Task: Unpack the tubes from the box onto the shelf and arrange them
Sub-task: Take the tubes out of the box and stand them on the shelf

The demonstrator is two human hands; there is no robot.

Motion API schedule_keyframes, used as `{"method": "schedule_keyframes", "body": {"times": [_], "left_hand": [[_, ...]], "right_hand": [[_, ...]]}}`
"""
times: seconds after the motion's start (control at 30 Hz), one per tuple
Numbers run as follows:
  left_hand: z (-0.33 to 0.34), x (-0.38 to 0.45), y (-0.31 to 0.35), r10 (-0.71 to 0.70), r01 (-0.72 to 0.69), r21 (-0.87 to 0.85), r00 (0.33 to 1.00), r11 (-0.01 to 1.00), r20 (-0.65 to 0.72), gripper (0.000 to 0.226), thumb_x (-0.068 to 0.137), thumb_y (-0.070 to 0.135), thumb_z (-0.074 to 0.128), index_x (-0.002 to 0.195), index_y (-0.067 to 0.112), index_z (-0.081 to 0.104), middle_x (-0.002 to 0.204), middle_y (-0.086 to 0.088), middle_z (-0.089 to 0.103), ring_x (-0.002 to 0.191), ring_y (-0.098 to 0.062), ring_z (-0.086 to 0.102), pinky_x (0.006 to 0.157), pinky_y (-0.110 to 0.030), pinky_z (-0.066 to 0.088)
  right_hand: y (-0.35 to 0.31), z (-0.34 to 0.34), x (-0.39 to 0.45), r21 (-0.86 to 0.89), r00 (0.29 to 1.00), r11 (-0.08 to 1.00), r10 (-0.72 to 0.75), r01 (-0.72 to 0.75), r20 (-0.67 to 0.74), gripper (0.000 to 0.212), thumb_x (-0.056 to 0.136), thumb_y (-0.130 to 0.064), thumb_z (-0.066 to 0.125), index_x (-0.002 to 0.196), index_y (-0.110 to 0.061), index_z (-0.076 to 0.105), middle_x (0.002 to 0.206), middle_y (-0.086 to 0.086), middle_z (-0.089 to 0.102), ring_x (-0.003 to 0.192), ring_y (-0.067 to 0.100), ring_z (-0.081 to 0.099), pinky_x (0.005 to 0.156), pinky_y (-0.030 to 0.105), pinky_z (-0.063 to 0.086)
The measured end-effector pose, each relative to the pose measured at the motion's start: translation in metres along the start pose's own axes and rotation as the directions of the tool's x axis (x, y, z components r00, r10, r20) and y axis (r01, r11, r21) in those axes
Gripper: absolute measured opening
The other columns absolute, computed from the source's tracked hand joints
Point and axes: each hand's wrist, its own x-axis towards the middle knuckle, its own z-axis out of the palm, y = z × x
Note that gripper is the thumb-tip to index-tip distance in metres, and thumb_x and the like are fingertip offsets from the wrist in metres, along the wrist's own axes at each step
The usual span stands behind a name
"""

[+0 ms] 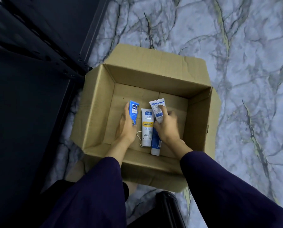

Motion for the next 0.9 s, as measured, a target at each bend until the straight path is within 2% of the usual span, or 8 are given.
{"method": "schedule_keyframes", "body": {"times": [0.13,0.27,0.37,0.47,0.57,0.7,0.8,0.9], "left_hand": [[-0.024,-0.011,0.022,0.067,-0.068,-0.02,0.994,0.997,-0.083,0.069,0.085,0.0,0.061,0.143,0.017,0.029,0.132,-0.006,0.048,0.113,-0.023,0.053,0.089,-0.035,0.047],[-0.069,-0.036,0.053,0.116,-0.147,-0.13,0.969,0.981,-0.219,0.065,0.083,0.004,0.063,0.138,0.022,0.034,0.124,-0.005,0.051,0.107,-0.025,0.055,0.087,-0.047,0.051],[-0.11,-0.067,0.082,0.177,-0.236,-0.123,0.913,0.964,-0.366,0.06,0.082,0.004,0.062,0.135,0.019,0.04,0.122,-0.005,0.053,0.108,-0.024,0.055,0.09,-0.038,0.047],[-0.161,-0.111,0.113,0.223,-0.355,-0.187,0.838,0.916,-0.497,0.057,0.084,0.003,0.061,0.136,0.019,0.041,0.125,-0.004,0.049,0.106,-0.019,0.055,0.092,-0.031,0.044],[-0.219,-0.16,0.137,0.296,-0.498,-0.191,0.736,0.846,-0.609,0.056,0.087,0.009,0.062,0.138,0.02,0.039,0.13,0.0,0.048,0.093,-0.006,0.057,0.085,-0.018,0.046],[-0.3,-0.235,0.162,0.348,-0.649,-0.123,0.546,0.75,-0.762,0.05,0.089,0.013,0.063,0.133,0.023,0.042,0.12,0.006,0.053,0.087,0.01,0.056,0.068,-0.006,0.048],[-0.356,-0.29,0.17,0.345,-0.695,-0.052,0.42,0.717,-0.839,0.051,0.088,0.014,0.066,0.131,0.025,0.042,0.118,0.006,0.053,0.086,0.013,0.055,0.068,-0.005,0.047],[-0.411,-0.339,0.165,0.338,-0.709,0.032,0.296,0.704,-0.893,0.053,0.085,0.015,0.068,0.129,0.029,0.043,0.117,0.008,0.055,0.09,0.007,0.057,0.071,-0.005,0.046]], "right_hand": [[-0.027,-0.019,-0.022,0.064,0.993,0.991,-0.118,0.119,-0.017,0.06,0.09,-0.018,0.059,0.142,-0.029,0.031,0.129,0.004,0.035,0.104,0.015,0.051,0.082,0.026,0.052],[-0.072,-0.054,-0.053,0.119,0.951,0.945,-0.296,0.305,-0.088,0.065,0.086,-0.019,0.062,0.141,-0.027,0.029,0.123,0.003,0.037,0.091,0.011,0.051,0.074,0.019,0.043],[-0.112,-0.086,-0.081,0.192,0.903,0.886,-0.393,0.423,-0.174,0.07,0.085,-0.017,0.062,0.145,-0.022,0.025,0.121,0.002,0.037,0.083,0.0,0.046,0.076,0.013,0.035],[-0.155,-0.117,-0.116,0.196,0.816,0.802,-0.506,0.564,-0.278,0.07,0.088,-0.021,0.063,0.146,-0.016,0.025,0.131,0.006,0.04,0.1,0.004,0.045,0.088,0.014,0.033],[-0.203,-0.143,-0.155,0.166,0.711,0.716,-0.581,0.678,-0.396,0.068,0.088,-0.024,0.063,0.146,-0.013,0.028,0.133,0.009,0.045,0.114,0.017,0.045,0.089,0.012,0.028],[-0.279,-0.171,-0.22,0.216,0.57,0.543,-0.657,0.812,-0.494,0.067,0.086,-0.029,0.065,0.144,-0.018,0.033,0.129,0.002,0.05,0.11,0.013,0.05,0.094,0.022,0.039],[-0.338,-0.182,-0.271,0.288,0.467,0.368,-0.723,0.884,-0.51,0.065,0.085,-0.03,0.065,0.141,-0.022,0.034,0.126,-0.001,0.053,0.111,0.012,0.053,0.097,0.033,0.046],[-0.394,-0.185,-0.319,0.304,0.338,0.199,-0.786,0.931,-0.518,0.063,0.083,-0.034,0.065,0.137,-0.026,0.035,0.124,-0.001,0.055,0.109,0.015,0.056,0.094,0.041,0.049]]}}
